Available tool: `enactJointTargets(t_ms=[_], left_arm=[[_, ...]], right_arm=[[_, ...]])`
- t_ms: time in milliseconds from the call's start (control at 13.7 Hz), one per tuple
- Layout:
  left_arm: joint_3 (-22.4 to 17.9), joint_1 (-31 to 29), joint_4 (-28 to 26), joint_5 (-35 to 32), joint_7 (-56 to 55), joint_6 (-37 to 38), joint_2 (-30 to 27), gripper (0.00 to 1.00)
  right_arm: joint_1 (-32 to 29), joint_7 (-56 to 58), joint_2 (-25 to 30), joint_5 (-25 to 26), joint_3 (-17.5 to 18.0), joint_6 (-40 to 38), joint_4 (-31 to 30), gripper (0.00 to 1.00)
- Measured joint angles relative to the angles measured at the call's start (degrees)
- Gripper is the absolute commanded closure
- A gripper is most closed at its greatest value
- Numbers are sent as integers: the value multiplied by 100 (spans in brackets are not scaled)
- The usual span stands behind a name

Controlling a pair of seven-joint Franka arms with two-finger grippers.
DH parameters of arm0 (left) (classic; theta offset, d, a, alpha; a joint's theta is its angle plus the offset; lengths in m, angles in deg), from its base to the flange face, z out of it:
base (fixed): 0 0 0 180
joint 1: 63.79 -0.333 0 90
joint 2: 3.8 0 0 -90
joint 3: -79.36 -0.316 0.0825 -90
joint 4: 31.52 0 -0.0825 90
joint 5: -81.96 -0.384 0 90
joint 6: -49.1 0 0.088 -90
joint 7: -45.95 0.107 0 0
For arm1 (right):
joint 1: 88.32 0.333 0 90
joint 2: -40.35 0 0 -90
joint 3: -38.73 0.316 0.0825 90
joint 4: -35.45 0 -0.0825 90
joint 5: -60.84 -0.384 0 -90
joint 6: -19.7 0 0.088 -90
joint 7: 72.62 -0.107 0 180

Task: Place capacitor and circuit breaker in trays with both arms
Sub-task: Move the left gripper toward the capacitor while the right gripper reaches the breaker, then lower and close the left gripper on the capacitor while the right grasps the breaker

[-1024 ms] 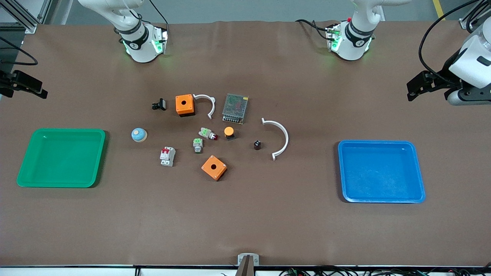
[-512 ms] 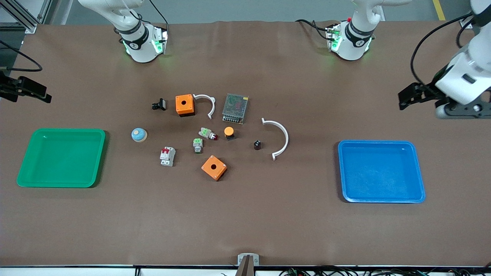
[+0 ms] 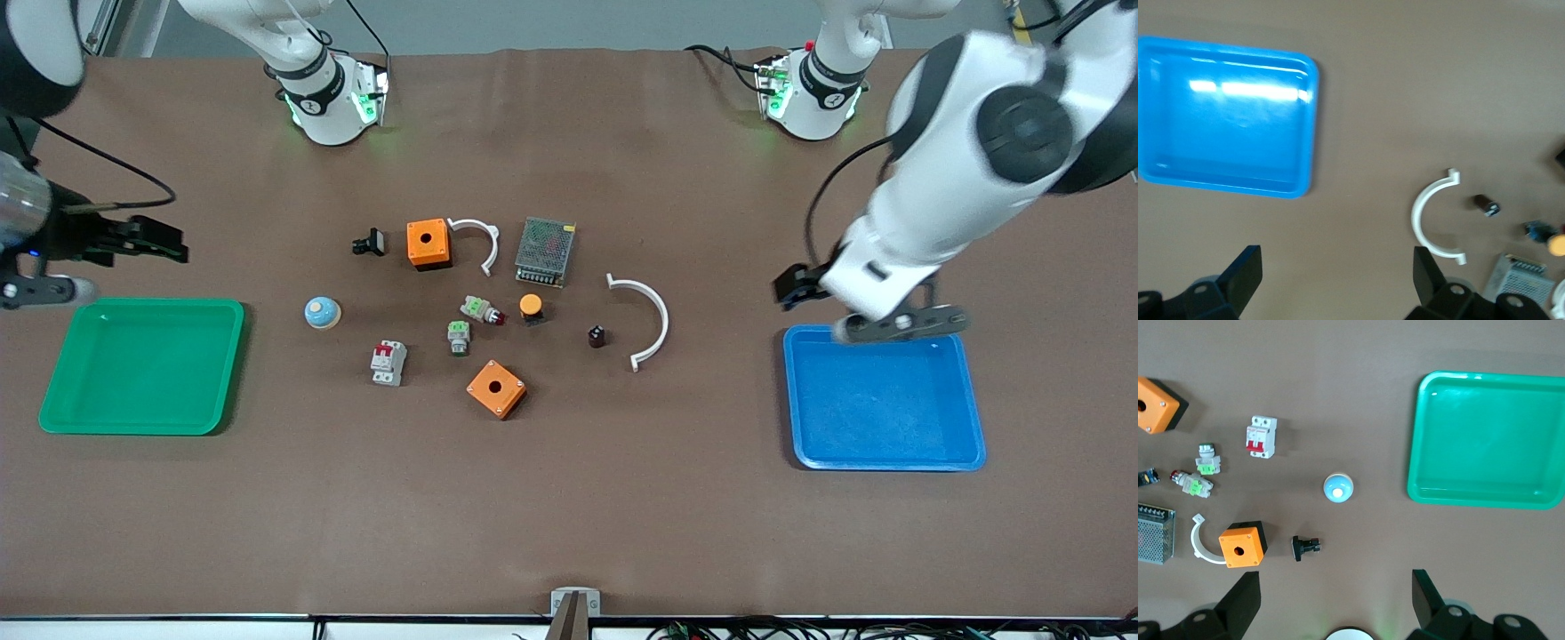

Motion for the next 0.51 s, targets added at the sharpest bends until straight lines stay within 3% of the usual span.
enactJointTargets(t_ms=[512], left_arm=[[-1, 1187, 33, 6, -2442, -1248, 1300, 3]], right_arm=[[161, -15, -587, -623, -19, 217, 6, 0]])
